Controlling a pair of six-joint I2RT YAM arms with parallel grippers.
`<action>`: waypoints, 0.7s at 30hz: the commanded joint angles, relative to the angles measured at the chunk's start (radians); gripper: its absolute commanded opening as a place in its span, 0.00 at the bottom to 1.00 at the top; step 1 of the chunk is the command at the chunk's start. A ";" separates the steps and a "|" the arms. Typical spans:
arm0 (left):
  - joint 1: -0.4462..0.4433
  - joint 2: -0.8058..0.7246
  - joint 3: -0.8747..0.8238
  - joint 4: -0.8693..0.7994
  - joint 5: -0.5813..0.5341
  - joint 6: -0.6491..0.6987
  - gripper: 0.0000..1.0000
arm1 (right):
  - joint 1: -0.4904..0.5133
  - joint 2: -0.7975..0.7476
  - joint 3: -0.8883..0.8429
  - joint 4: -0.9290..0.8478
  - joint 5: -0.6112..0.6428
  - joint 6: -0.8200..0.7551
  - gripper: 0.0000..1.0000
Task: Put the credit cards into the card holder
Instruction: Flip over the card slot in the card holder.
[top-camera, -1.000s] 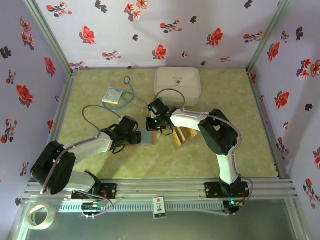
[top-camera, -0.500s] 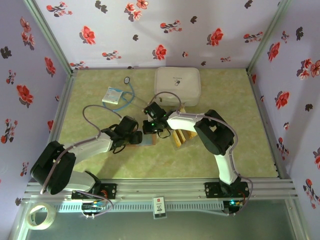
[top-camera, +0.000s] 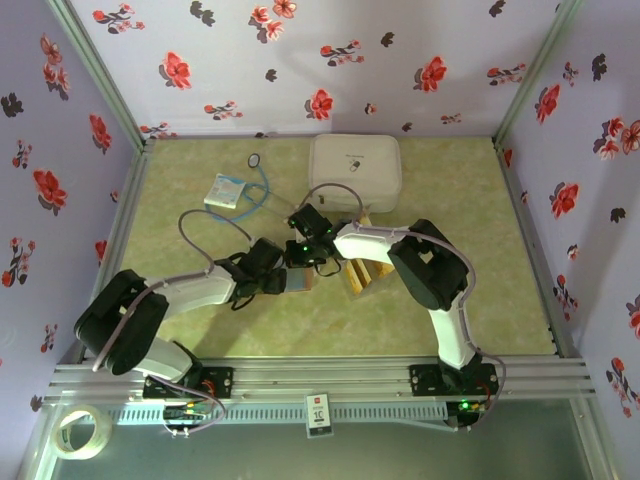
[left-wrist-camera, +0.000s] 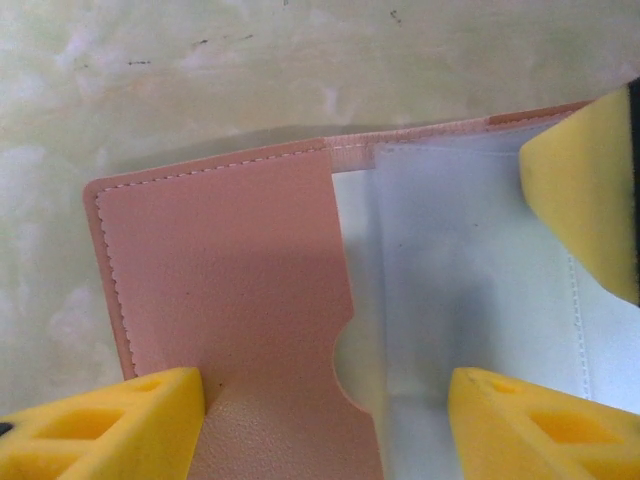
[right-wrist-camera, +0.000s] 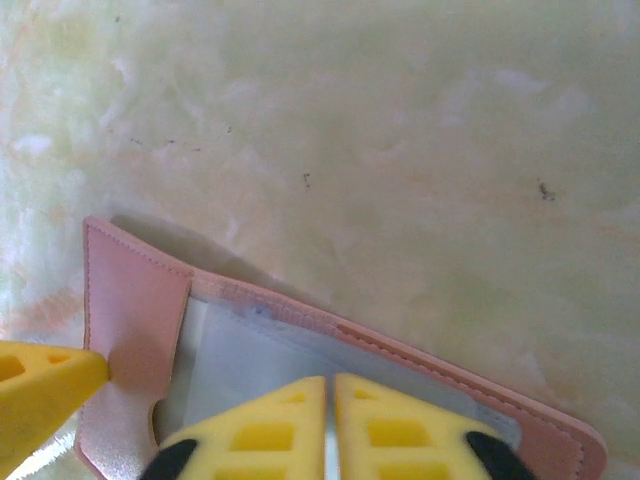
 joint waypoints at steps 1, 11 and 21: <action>-0.009 0.039 -0.037 -0.016 -0.016 0.006 0.66 | -0.004 -0.020 0.019 -0.035 0.008 0.008 0.19; -0.008 0.027 -0.043 -0.008 -0.018 -0.004 0.66 | -0.025 -0.074 -0.053 0.005 0.022 0.048 0.33; -0.009 0.022 -0.044 -0.008 -0.019 -0.006 0.66 | -0.025 -0.048 -0.065 0.057 -0.015 0.080 0.35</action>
